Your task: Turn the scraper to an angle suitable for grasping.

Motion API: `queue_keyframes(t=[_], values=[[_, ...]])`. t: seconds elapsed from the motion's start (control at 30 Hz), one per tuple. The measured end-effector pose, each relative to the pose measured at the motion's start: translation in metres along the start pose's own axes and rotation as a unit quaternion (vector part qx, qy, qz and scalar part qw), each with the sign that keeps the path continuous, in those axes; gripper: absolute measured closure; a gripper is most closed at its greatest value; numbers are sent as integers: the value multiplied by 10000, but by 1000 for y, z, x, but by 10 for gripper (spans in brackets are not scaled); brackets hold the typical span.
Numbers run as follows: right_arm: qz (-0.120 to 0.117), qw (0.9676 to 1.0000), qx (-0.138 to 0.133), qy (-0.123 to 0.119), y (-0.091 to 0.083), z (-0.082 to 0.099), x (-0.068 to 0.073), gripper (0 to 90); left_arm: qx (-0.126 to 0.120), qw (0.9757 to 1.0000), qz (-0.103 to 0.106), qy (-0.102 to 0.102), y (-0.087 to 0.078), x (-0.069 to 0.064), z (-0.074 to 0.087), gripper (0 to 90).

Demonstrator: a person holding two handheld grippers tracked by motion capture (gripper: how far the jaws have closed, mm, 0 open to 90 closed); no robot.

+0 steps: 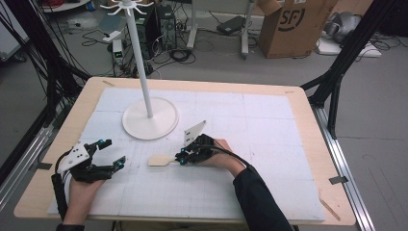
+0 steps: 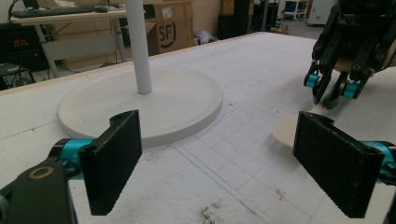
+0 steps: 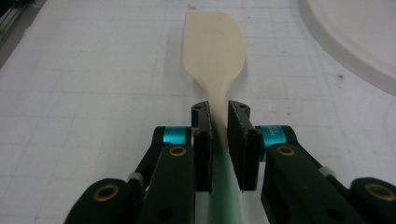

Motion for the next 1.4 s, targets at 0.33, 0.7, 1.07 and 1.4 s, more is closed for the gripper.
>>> queue_keyframes(t=[0.33, 0.7, 1.07, 1.4], values=[[51, 9999, 62, -61, 9, 1, 1, 718, 10, 10000, 8, 29, 0, -1, 0, 163], [1090, 9886, -864, 583, -79, 17, 7, 411, 7, 10000, 7, 30, 0, -1, 0, 163], [2525, 9400, -1740, 1499, -165, 97, 28, 282, 3, 10000, 13, 29, 0, -1, 0, 163], [3456, 8883, -2146, 2133, -199, 163, 52, 216, 3, 10000, 8, 37, 0, -1, 0, 162]])
Point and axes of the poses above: each handheld gripper's, and its own axes: y roughly forward along the jaws, z roughly out of its underside, x roughly to its left, the point moved 5 cm from there along y, roughly forward along the jaws, and after that the axes turned 1 degree about z, right-handed, at the moved point
